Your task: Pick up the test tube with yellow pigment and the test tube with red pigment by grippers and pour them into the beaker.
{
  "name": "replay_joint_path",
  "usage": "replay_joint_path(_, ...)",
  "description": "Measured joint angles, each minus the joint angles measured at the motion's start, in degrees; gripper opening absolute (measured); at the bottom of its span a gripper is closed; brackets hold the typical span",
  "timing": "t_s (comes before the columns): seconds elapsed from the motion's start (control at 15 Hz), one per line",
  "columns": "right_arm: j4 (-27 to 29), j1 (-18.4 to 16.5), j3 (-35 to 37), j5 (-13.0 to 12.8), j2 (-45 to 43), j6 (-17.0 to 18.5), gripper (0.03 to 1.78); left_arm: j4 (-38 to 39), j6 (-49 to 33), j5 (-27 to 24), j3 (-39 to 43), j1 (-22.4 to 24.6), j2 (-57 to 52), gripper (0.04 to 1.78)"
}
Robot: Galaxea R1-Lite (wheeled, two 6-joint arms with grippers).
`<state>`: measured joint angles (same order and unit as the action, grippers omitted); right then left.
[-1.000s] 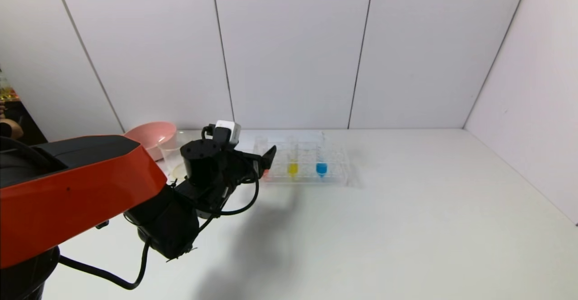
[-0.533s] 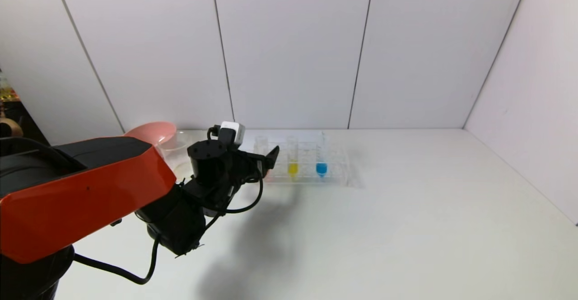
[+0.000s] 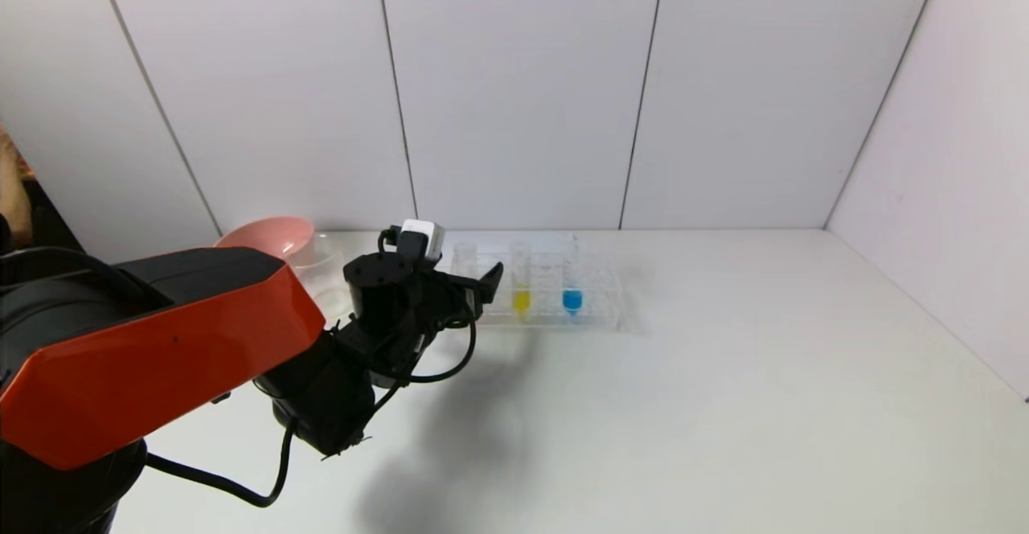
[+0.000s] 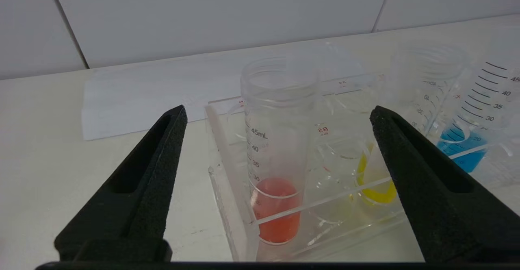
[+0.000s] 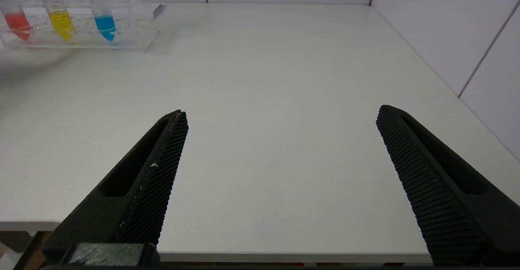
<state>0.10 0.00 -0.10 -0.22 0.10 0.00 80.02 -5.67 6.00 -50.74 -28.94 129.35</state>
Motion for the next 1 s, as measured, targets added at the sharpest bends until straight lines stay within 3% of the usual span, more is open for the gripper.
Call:
replay_joint_path(0.13,0.00,0.00,0.00,0.01,0.00,0.00,1.70,0.02,0.00,0.01,-0.22,-0.18,0.33,1.33)
replay_joint_path(0.4,0.00,0.00,0.00,0.01,0.00,0.00,1.70,0.02,0.00,0.01,-0.30,-0.33,0.69,0.60)
replay_joint_path(0.47,0.00,0.00,0.00,-0.02,0.00,0.00,1.70,0.05,0.00,0.01,-0.30,-0.30,0.74,0.48)
replay_joint_path(1.0,0.00,0.00,0.00,0.00,0.00,0.00,1.70,0.11,0.07,0.09,-0.24,-0.33,0.72,0.44)
